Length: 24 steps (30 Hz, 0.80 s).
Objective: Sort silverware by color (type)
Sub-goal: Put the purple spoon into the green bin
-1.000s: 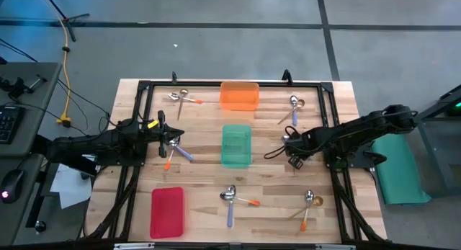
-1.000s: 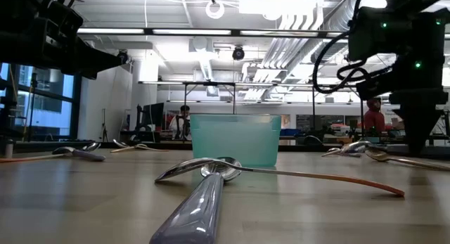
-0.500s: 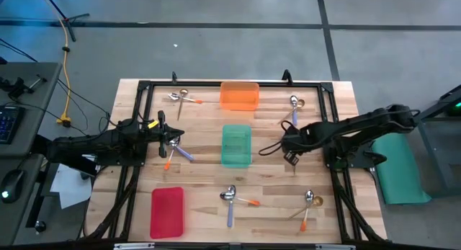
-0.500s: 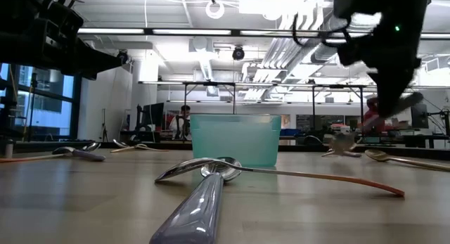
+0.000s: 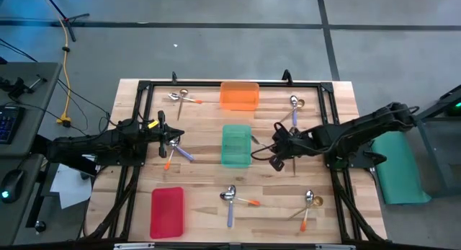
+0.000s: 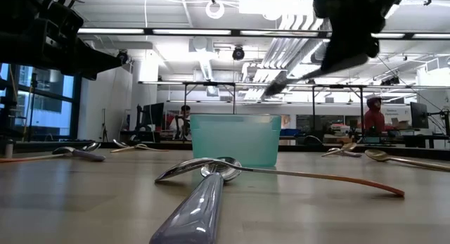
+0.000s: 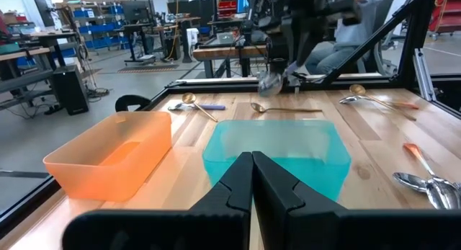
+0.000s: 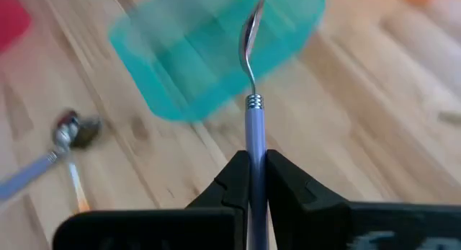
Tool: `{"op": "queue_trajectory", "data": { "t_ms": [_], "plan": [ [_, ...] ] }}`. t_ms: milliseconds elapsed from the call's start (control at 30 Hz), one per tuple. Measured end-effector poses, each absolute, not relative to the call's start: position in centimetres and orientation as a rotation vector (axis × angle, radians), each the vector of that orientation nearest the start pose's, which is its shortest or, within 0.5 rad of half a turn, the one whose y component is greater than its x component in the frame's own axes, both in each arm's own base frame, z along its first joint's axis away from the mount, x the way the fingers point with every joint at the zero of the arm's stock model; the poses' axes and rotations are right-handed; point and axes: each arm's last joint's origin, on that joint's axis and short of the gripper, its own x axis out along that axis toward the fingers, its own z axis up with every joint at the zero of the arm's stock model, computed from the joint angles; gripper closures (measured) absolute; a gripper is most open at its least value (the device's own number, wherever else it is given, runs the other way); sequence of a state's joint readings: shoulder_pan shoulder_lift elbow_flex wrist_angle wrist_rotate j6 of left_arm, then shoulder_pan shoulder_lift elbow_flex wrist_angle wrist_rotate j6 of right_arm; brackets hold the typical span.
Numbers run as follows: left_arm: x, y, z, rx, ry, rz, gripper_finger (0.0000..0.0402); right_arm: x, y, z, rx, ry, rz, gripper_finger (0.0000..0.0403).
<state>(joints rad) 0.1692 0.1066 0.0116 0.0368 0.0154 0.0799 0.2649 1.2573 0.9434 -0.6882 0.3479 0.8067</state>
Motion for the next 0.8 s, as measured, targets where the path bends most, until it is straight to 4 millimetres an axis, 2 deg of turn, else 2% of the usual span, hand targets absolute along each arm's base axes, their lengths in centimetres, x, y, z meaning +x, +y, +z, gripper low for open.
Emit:
{"op": "queue_trajectory", "data": {
  "t_ms": [233,333,467,600,800],
  "plan": [
    [10.2,1.7,16.2,0.074,0.071,0.151,0.0401,25.4,6.8,25.8,0.373,0.764,-0.413,0.0389],
    [10.2,1.7,16.2,0.073,0.073,0.152,0.0401,27.2,7.6,24.8,0.372,0.719,-0.399,0.0389],
    [10.2,1.7,16.2,0.061,0.072,0.152,0.0402,29.5,8.0,23.1,0.361,0.614,-0.474,0.0389],
    [10.2,1.7,16.1,0.049,0.079,0.153,0.0401,31.4,7.4,22.0,0.392,0.544,-0.500,0.0396],
    [10.2,1.7,16.1,0.049,0.080,0.152,0.0401,33.1,5.7,20.2,0.479,0.546,-0.519,0.0399]
  ]
}}
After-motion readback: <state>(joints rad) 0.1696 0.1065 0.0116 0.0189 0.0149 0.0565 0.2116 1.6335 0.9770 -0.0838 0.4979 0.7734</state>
